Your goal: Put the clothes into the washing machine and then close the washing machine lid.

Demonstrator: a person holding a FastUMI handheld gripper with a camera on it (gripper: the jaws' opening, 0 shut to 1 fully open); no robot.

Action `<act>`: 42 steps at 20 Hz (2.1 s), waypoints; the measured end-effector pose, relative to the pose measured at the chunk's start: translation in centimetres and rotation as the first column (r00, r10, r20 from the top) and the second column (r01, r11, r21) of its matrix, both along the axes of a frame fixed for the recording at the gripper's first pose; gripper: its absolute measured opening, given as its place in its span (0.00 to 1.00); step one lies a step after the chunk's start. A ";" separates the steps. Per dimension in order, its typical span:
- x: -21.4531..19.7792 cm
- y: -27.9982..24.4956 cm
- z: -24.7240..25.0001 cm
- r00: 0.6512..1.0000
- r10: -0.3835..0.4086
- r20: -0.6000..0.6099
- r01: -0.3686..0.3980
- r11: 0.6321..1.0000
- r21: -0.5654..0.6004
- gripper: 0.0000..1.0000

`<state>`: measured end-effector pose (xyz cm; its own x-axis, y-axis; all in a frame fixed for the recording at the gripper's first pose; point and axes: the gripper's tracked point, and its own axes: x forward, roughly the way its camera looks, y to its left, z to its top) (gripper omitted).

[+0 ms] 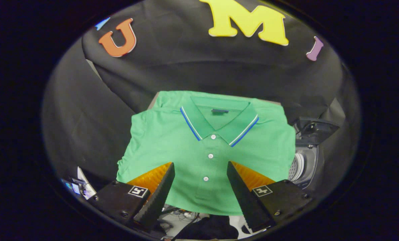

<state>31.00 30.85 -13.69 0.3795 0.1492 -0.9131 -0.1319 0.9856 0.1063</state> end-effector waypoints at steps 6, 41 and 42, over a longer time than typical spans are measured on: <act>0.1 -1.2 -4.0 0.973 -0.063 -0.220 0.026 0.986 -0.166 0.97; -4.5 -4.4 13.0 0.989 -0.145 0.030 0.143 0.988 0.050 0.05; -5.2 -4.8 14.0 0.988 -0.146 0.044 0.144 0.988 0.054 0.05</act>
<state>25.78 26.08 0.28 0.4436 0.1350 -0.8860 0.0057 0.9881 0.1534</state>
